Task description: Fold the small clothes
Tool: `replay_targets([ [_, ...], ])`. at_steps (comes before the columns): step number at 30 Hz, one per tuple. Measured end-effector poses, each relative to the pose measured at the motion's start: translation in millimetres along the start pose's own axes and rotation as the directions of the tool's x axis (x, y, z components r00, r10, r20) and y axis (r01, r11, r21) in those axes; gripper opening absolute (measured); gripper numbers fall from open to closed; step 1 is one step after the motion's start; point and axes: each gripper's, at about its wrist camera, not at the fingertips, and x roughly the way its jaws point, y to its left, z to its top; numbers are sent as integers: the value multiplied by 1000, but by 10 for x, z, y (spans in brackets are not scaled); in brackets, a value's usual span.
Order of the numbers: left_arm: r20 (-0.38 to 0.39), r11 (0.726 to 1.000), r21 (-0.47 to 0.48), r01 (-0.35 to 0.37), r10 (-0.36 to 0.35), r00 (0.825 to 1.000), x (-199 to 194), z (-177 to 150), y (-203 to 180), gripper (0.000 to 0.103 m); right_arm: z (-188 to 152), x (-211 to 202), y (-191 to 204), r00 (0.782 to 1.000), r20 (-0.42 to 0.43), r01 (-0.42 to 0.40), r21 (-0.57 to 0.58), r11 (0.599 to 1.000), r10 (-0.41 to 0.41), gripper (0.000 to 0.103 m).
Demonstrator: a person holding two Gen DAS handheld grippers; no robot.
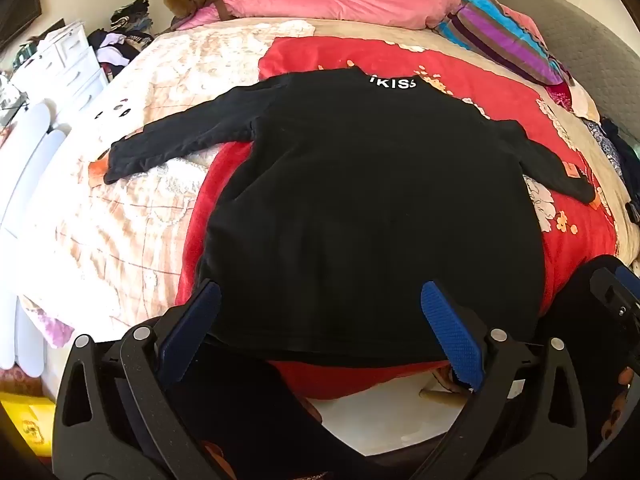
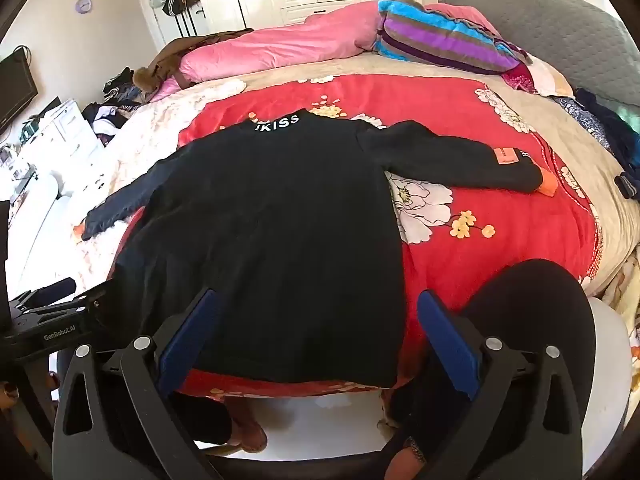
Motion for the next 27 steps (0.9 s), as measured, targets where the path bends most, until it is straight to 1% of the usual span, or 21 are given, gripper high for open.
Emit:
replay_targets([
  [1,19,1000,-2,-6,6,1000,-14,-9,1,94,-2,-2,2,1000,4,-1,0,1000,1,99],
  [4,10,1000,1,-8,8,1000,-5,-5,-2,94,-12,-7,14,1000,8,-3,-2,1000,3,99],
  [14,23,1000,7,-12,12,1000,-61,11,-21,94,-38,-81,8,1000,4,2,-7,1000,-1,99],
  [16,24,1000,7,-14,14,1000,-66,0,-36,94,-9,-29,11,1000,5,3,-7,1000,-3,99],
  [27,26,1000,4,-12,12,1000,-64,1,-11,94,-20,-26,19,1000,5,7,-14,1000,-7,99],
])
